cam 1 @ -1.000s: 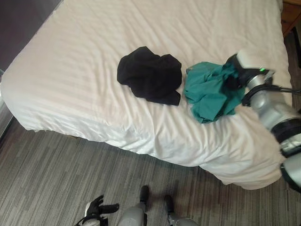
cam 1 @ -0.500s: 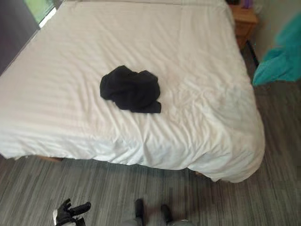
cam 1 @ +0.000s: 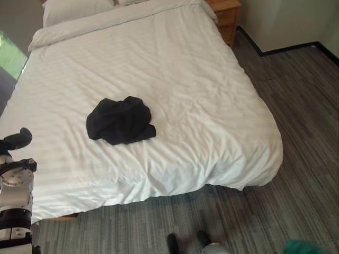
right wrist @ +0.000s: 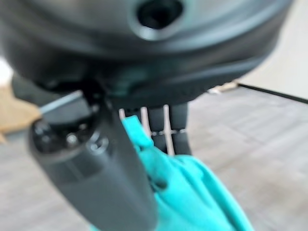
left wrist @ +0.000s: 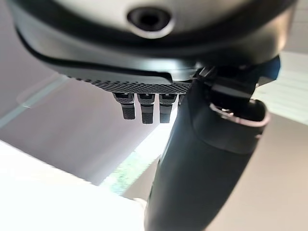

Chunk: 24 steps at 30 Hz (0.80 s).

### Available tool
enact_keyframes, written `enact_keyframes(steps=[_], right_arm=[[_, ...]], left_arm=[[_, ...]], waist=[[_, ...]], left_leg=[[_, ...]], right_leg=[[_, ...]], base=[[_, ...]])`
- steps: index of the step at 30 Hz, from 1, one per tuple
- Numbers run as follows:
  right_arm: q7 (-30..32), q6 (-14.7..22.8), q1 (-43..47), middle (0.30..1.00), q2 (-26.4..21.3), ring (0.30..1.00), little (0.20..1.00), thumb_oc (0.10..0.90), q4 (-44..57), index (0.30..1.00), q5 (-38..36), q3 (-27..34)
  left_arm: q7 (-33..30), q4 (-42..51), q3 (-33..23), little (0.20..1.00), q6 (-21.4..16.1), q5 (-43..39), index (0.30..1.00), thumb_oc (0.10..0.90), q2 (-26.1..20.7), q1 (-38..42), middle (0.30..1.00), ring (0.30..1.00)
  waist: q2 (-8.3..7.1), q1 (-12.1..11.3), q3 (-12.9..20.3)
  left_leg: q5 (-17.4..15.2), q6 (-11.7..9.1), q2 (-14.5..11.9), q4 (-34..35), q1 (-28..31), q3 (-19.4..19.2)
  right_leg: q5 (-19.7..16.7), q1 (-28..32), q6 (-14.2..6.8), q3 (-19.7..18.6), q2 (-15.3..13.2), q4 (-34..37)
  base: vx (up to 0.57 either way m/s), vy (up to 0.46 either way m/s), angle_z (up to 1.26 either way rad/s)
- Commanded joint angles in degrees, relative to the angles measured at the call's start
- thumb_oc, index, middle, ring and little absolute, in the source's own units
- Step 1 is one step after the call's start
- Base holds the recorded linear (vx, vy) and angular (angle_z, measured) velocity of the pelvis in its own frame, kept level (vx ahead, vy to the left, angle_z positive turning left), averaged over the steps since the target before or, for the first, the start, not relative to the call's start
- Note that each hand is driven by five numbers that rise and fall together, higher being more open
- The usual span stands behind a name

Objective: Pick up bed clothes into laundry basket.

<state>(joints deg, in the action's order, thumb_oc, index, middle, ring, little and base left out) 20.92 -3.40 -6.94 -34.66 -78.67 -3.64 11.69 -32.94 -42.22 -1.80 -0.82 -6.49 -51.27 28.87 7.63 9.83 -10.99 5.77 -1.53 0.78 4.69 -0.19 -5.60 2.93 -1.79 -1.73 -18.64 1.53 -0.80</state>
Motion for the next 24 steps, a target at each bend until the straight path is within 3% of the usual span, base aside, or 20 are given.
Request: enact_keyframes(steps=[1, 4, 5, 12, 19, 21, 22, 23, 24], right_arm=[[-1.6, 0.1, -0.9, 0.300, -1.1, 0.300, 0.300, 0.400, -2.4, 0.300, -1.9, -2.0], [-2.2, -0.1, -1.2, 0.300, 0.8, 0.300, 0.300, 0.400, -3.8, 0.300, -2.2, -2.8], [-3.1, -0.4, -1.4, 0.300, 2.3, 0.300, 0.300, 0.400, -5.0, 0.300, -3.0, -4.5], [-3.9, 0.0, -0.4, 0.300, 4.6, 0.300, 0.300, 0.400, -5.8, 0.300, -4.1, -7.3], [-3.7, 0.1, 2.7, 0.300, 4.0, 0.300, 0.300, 0.400, -6.0, 0.300, -3.9, -9.9], [-3.6, 0.1, 4.1, 0.300, 3.9, 0.300, 0.300, 0.400, -5.4, 0.300, -3.8, -11.5], [-3.7, -0.1, 4.3, 0.300, 3.7, 0.300, 0.300, 0.400, -5.4, 0.300, -3.7, -11.7], [-3.8, -0.2, 4.7, 0.300, 3.5, 0.300, 0.300, 0.400, -5.4, 0.300, -3.6, -11.9], [-3.8, -0.1, 5.3, 0.300, 3.2, 0.300, 0.300, 0.400, -5.1, 0.300, -3.4, -12.1]], left_arm=[[-0.2, -3.0, 6.9, 0.900, -2.1, 7.3, 0.900, 0.800, -9.9, 14.0, 0.900, 0.900], [0.7, -5.8, 12.4, 0.900, -1.6, 8.4, 0.900, 0.800, -9.2, 19.8, 0.900, 0.900], [1.8, -8.2, 14.9, 0.900, -1.0, 9.8, 0.900, 0.800, -7.1, 22.1, 0.900, 0.900], [4.5, -19.6, 24.3, 0.900, 1.4, 14.5, 0.900, 0.800, 0.7, 30.4, 0.900, 0.900], [6.9, -31.0, 27.7, 0.900, 4.4, 18.8, 0.900, 0.800, 5.6, 32.7, 0.900, 0.900], [9.4, -35.7, 27.5, 0.900, 6.0, 20.6, 0.900, 0.800, 9.5, 29.7, 0.900, 0.900], [10.4, -36.9, 26.9, 0.735, 6.0, 20.6, 0.735, 0.690, 10.5, 28.4, 0.735, 0.735], [11.6, -38.1, 26.3, 0.300, 5.9, 20.8, 0.300, 0.400, 11.9, 26.6, 0.300, 0.300], [12.8, -38.3, 25.7, 0.300, 5.8, 20.8, 0.300, 0.400, 13.7, 24.2, 0.300, 0.300]], waist=[[-3.86, 1.4, 2.7], [-4.04, 1.6, 2.5], [-3.92, 2.6, 2.4], [-5.03, 3.5, 1.9], [-5.84, 3.6, 1.6], [-6.23, 4.0, 1.1], [-6.27, 4.1, 1.1], [-6.23, 4.2, 1.2], [-6.32, 4.2, 1.0]], left_leg=[[-2.6, -5.3, -5.3, 0.3, -2.4, -0.2], [-2.6, -5.3, -5.4, 0.3, -2.5, -0.4], [-2.7, -5.3, -5.4, 0.3, -2.7, -0.7], [-2.8, -5.2, -5.2, 0.3, -4.2, -0.9], [-2.7, -5.1, -5.3, 0.3, -6.0, -1.3], [-2.5, -5.0, -5.2, 0.3, -7.1, -1.2], [-2.5, -5.0, -5.2, 0.3, -7.4, -1.4], [-2.5, -5.0, -5.3, 0.3, -7.4, -1.5], [-2.5, -4.9, -5.4, 0.3, -7.5, -1.6]], right_leg=[[-2.4, 2.7, -7.6, -0.1, -5.3, 5.7], [-2.6, 2.4, -7.7, -0.3, -5.2, 5.6], [-2.8, 1.8, -7.8, -0.5, -5.1, 5.6], [-3.5, -0.3, -7.9, -0.5, -4.9, 5.6], [-4.3, -2.7, -8.1, -0.5, -4.6, 5.7], [-4.8, -4.2, -8.2, -0.6, -4.3, 5.7], [-4.8, -4.5, -8.2, -0.6, -4.2, 5.7], [-4.9, -4.6, -8.2, -0.7, -4.1, 5.7], [-4.9, -4.7, -8.1, -0.8, -4.0, 5.7]], base=[[0.00, -0.014, 0.11], [0.00, -0.017, -0.37], [0.00, -0.019, -0.21], [0.00, -0.015, -0.07], [-0.01, -0.008, -0.08], [-0.06, -0.004, 0.00], [-0.04, 0.010, -0.03], [-0.03, 0.015, -0.03], [-0.02, 0.012, -0.03]])
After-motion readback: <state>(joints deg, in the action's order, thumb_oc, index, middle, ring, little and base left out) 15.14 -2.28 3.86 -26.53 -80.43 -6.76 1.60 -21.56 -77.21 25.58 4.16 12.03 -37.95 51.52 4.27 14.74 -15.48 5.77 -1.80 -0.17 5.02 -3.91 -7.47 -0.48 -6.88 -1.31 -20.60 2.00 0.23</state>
